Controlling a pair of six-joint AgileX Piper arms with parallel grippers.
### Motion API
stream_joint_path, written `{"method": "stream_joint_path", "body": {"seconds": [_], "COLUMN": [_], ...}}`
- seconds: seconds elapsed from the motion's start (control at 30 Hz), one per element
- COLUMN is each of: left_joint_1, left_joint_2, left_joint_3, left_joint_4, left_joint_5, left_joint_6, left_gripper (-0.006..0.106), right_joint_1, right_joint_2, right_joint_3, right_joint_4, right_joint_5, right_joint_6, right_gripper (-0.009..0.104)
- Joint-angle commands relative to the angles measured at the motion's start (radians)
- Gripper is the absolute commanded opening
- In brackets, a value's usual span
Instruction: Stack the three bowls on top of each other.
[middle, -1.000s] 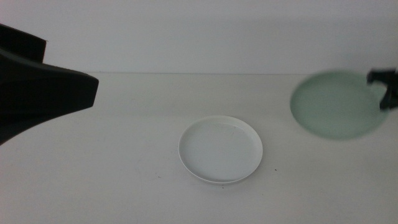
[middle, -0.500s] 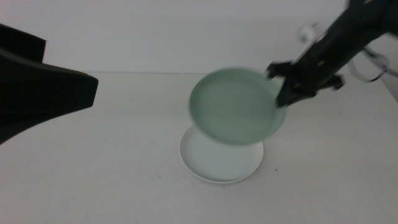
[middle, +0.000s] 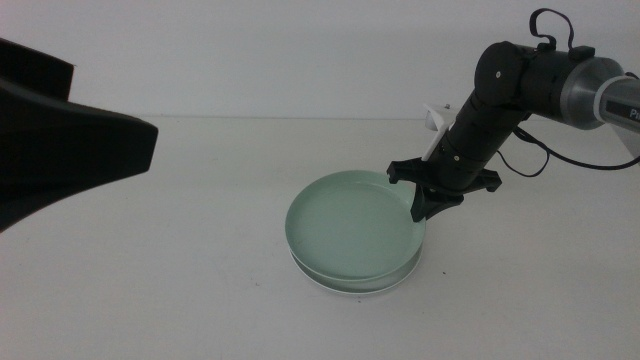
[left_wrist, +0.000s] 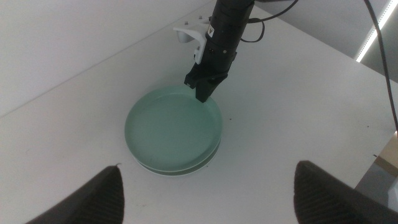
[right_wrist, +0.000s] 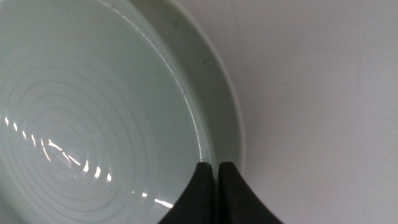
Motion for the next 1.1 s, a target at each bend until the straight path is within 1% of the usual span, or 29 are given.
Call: {"method": "stream_joint_path", "body": {"seconds": [0.0, 0.17, 0.27, 0.33, 0.43, 0.5, 0.57, 0.6, 0.67, 0.73, 0.8, 0.9, 0.97, 1.07], "left_joint_1": [0.003, 0.003, 0.003, 0.003, 0.003, 0.003, 0.003, 0.003, 0.003, 0.003, 0.003, 0.003, 0.003, 0.003], "left_joint_2": [-0.002, -0.002, -0.002, -0.002, -0.002, -0.002, -0.002, -0.002, -0.002, -0.002, -0.002, -0.002, -0.002, -0.002], "left_joint_3": [0.004, 0.004, 0.004, 0.004, 0.004, 0.004, 0.004, 0.004, 0.004, 0.004, 0.004, 0.004, 0.004, 0.004], "left_joint_4": [-0.005, -0.005, -0.005, -0.005, -0.005, -0.005, -0.005, -0.005, -0.005, -0.005, -0.005, -0.005, -0.005, -0.005], "left_joint_5": [-0.012, -0.012, -0.012, -0.012, -0.012, -0.012, -0.012, -0.012, -0.012, -0.012, -0.012, -0.012, -0.012, -0.012], "left_joint_6": [0.001, 0.001, 0.001, 0.001, 0.001, 0.001, 0.001, 0.001, 0.001, 0.001, 0.001, 0.001, 0.001, 0.001], "left_gripper": [0.094, 0.094, 0.094, 0.094, 0.094, 0.094, 0.094, 0.094, 0.094, 0.094, 0.094, 0.094, 0.094, 0.094], "right_joint_1": [-0.004, -0.004, -0.004, -0.004, -0.004, -0.016, -0.043, -0.058, -0.112, -0.173, -0.24, -0.336, -0.37, -0.374], "right_joint_2": [-0.003, -0.003, -0.003, -0.003, -0.006, -0.02, -0.055, -0.076, -0.142, -0.225, -0.307, -0.453, -0.567, -0.743], "right_joint_3": [-0.004, -0.004, -0.004, -0.004, -0.004, -0.004, -0.004, -0.004, -0.004, -0.004, 0.002, 0.051, 0.114, 0.241], "right_joint_4": [-0.016, -0.044, -0.044, -0.044, -0.046, -0.045, -0.049, -0.04, -0.033, -0.031, -0.014, 0.046, 0.058, 0.053], "right_joint_5": [-0.012, -0.012, -0.017, -0.017, -0.02, -0.022, -0.003, 0.008, 0.03, 0.045, 0.048, 0.016, -0.017, -0.078], "right_joint_6": [-0.003, -0.003, -0.006, -0.006, -0.034, -0.066, -0.092, -0.116, -0.161, -0.163, -0.163, -0.211, -0.228, -0.24], "right_gripper": [-0.003, -0.001, 0.008, 0.022, 0.054, 0.072, 0.087, 0.092, 0.093, 0.093, 0.093, 0.093, 0.093, 0.093]}}
